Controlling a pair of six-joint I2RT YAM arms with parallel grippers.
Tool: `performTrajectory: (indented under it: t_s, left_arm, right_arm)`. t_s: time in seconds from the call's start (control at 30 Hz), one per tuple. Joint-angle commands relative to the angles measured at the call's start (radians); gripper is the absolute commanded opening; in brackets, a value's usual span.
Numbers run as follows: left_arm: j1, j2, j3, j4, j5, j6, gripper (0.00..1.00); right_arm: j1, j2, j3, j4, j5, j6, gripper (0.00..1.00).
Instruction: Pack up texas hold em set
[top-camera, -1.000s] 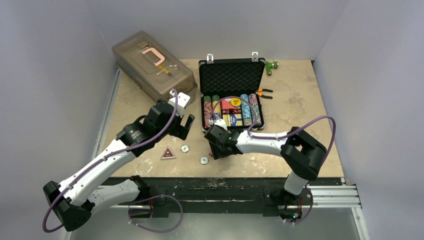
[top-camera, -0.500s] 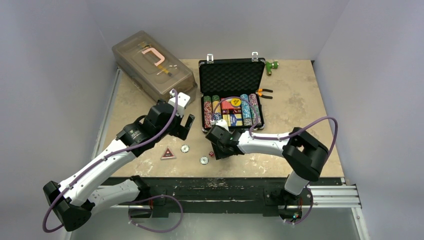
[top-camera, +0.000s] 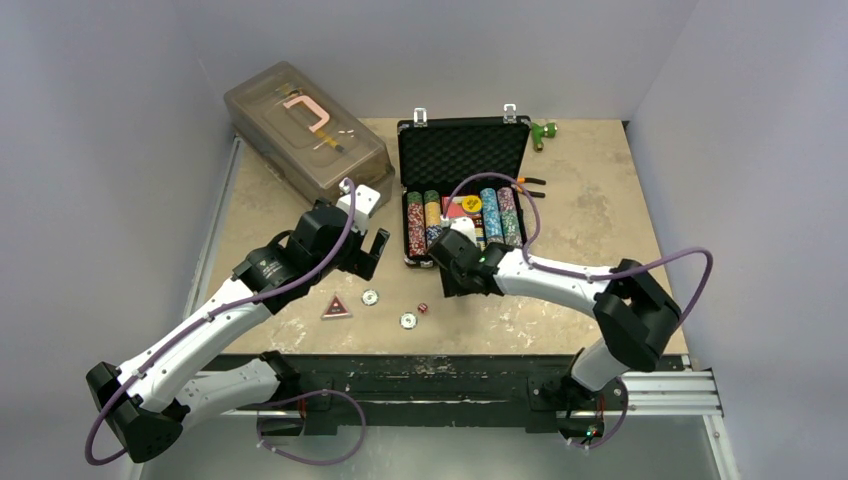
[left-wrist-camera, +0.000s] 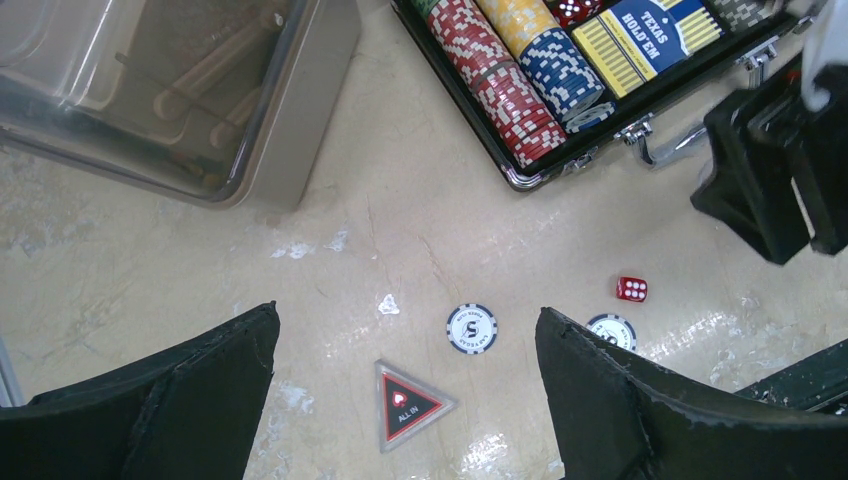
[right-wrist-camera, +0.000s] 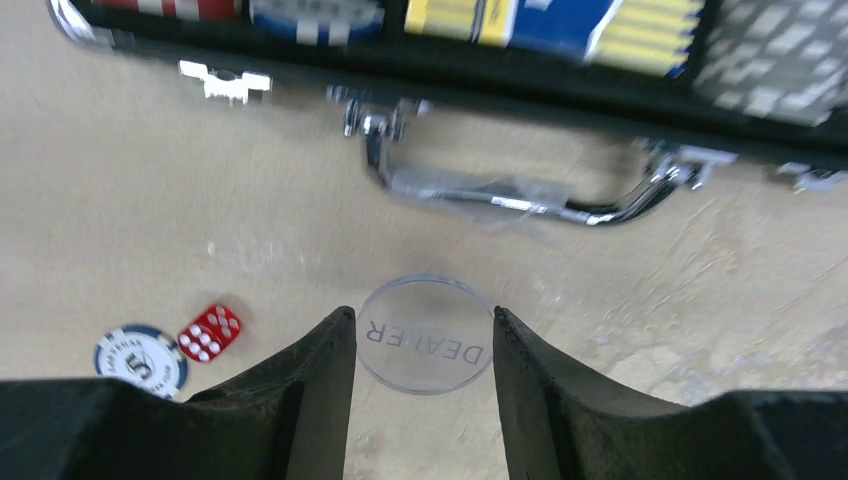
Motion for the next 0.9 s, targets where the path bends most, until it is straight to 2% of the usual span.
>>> performTrajectory:
  t_s: [0.0,0.13,0.33,0.6,0.87]
  left_arm:
    - [-0.006,-0.018,0.032,0.012,-0.001,0.007,0.95]
    - [-0.006,-0.017,0.032,0.014,0.002,0.007,0.95]
    - [-0.006,-0.013,0.029,0.016,0.003,0.005,0.95]
    - [-0.009,-0.002,0.028,0.016,-0.004,0.007,0.95]
    - [-0.008,-0.002,0.025,0.02,-0.012,0.008,0.95]
  right_arm:
    - [-0.087,-0.048,0.098,0.014,0.03,-0.072,0.31]
    - [-0.197,-0.016,0.191,0.049,0.027,-0.147,0.32]
    - [-0.318,0.152,0.405,0.084,0.018,-0.211,0.31]
    - [-0.333,0.376,0.636,0.144,0.029,-0.22,0.31]
    - [-0.332,0.46,0.661,0.186,0.053,-0.207,0.34]
